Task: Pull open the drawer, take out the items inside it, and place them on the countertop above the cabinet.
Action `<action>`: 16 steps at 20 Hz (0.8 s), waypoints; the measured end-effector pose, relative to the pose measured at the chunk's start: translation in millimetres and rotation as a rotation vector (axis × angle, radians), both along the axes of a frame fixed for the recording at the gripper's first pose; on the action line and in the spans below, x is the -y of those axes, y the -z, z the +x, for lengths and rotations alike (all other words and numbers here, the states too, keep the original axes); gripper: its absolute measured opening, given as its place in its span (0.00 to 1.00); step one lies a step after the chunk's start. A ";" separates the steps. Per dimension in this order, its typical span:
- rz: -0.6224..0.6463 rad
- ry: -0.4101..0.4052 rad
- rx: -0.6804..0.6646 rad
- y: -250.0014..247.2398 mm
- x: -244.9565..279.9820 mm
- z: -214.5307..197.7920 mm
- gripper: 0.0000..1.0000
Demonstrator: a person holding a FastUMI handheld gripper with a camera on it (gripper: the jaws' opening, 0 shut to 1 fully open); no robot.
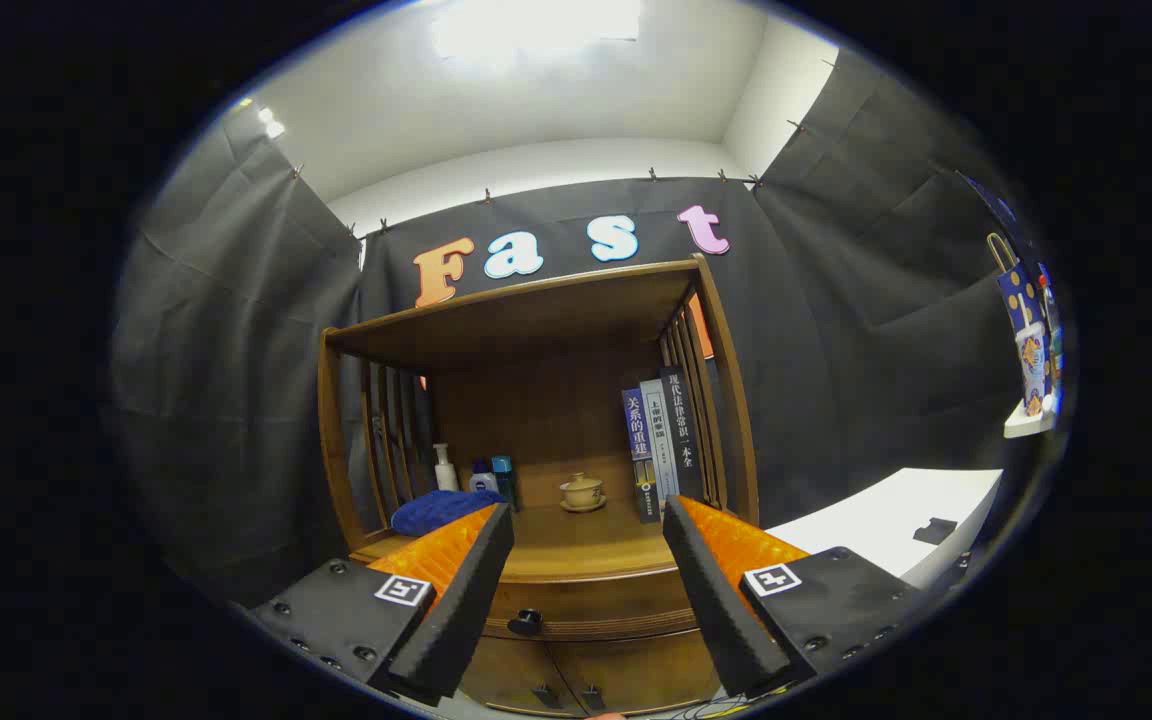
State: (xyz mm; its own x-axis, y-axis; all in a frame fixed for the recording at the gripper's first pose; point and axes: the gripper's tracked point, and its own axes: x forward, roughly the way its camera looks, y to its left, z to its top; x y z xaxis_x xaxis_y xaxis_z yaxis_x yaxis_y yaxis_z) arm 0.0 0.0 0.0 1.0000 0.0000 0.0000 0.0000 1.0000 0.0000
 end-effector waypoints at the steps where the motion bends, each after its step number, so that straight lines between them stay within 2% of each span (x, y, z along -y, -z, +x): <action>1: -0.001 -0.004 -0.002 0.6 -1.5 0.1 0.98; 16: -0.017 -0.018 -0.005 2.2 -6.4 -0.6 0.98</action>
State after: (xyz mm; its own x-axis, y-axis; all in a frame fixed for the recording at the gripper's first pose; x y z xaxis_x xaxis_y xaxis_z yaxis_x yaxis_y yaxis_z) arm -0.6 6.4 -2.2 0.9998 0.0183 -0.0052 -0.0184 0.9997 -0.0168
